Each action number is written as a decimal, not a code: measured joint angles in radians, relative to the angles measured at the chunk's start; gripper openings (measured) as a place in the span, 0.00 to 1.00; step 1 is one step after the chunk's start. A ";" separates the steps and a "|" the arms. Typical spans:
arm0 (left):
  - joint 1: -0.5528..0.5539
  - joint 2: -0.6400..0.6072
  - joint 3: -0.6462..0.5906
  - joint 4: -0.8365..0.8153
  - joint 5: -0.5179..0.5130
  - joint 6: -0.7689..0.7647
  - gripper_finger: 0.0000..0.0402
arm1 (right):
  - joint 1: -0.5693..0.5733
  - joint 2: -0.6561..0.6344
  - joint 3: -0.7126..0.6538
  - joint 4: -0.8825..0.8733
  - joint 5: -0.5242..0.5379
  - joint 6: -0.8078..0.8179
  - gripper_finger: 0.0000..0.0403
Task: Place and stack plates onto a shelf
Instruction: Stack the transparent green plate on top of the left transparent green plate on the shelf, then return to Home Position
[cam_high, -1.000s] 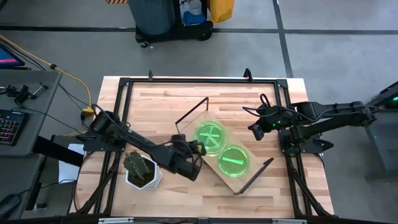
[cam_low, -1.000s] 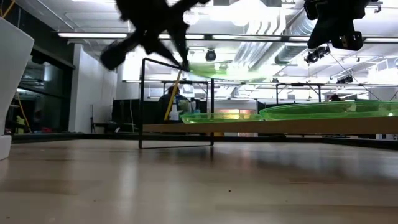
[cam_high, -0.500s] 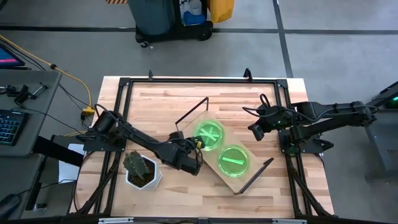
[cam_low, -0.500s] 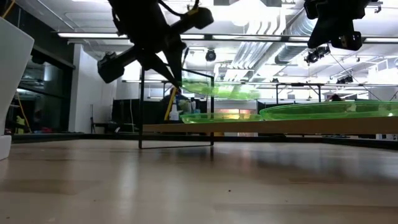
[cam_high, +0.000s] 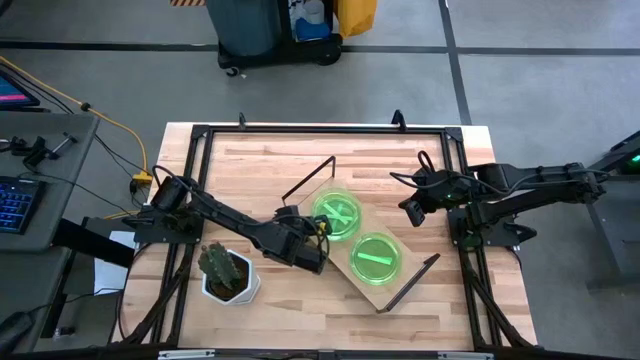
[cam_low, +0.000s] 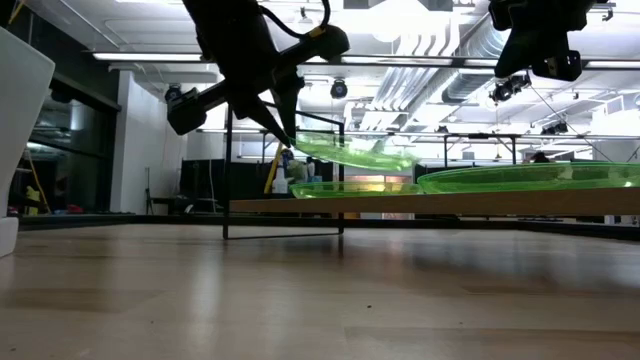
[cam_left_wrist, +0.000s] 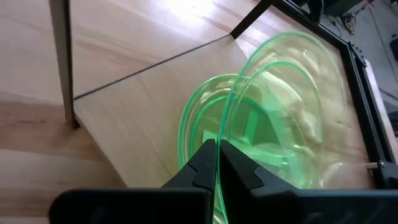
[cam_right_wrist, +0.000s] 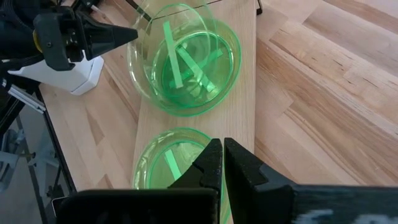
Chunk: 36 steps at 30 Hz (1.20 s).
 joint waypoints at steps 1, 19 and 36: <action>0.002 0.000 0.000 0.000 0.000 0.012 0.01 | 0.000 0.000 0.000 0.000 0.000 0.000 0.00; 0.027 -0.004 0.000 0.150 0.060 0.360 0.29 | 0.000 0.000 0.000 0.000 0.031 0.000 0.00; 0.029 -0.132 -0.001 0.192 0.140 0.882 0.42 | 0.000 0.000 0.000 0.003 0.029 0.000 0.00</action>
